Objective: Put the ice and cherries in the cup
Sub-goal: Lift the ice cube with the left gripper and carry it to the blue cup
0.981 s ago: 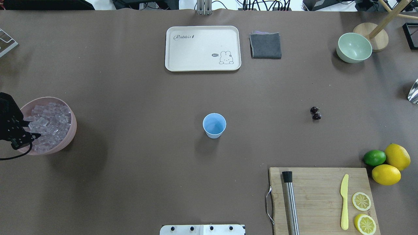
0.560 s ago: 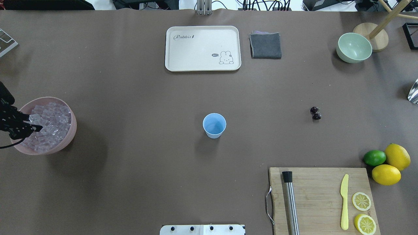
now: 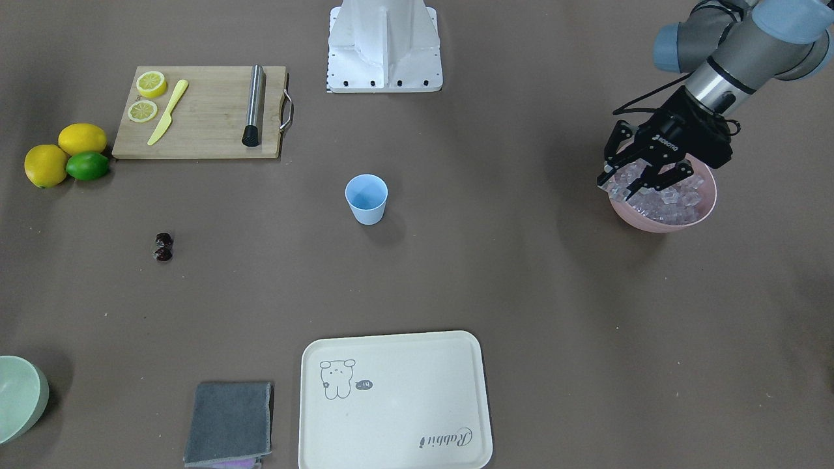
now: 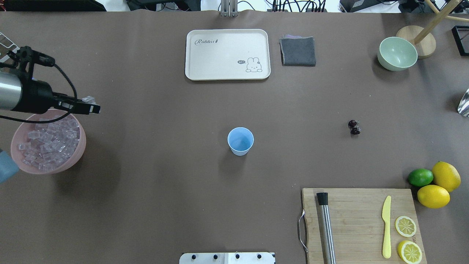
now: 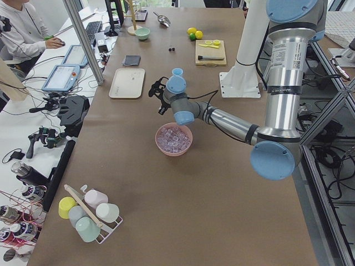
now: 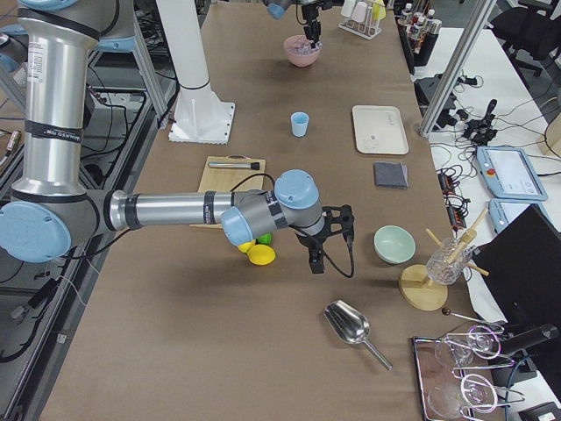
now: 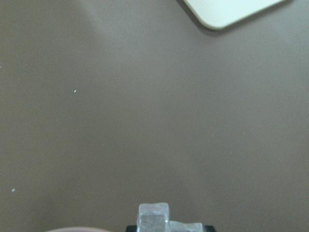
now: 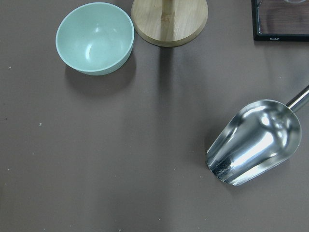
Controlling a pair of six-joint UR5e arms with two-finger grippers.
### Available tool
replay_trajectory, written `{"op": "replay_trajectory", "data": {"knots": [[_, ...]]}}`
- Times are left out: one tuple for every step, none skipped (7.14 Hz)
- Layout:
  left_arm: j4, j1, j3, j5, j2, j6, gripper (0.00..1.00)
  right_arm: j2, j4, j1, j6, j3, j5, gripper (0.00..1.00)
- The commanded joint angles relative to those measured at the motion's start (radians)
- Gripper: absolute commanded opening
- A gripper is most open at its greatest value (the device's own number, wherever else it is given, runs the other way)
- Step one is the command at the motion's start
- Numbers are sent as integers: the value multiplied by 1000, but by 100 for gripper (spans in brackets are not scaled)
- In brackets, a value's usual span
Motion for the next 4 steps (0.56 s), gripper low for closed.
{"op": "replay_trajectory", "data": {"knots": [[2,105,19,71,-173,-256,0,2,-1,0,1,1,-2,100],[2,192,25,168,-240,-360,0,4,-1,0,1,1,-3,100],[2,275,46,269,-313,-413,0,4,-1,0,1,1,-8,100],[2,365,71,384,-369,-442,0,4,-1,0,1,1,-23,100]]}}
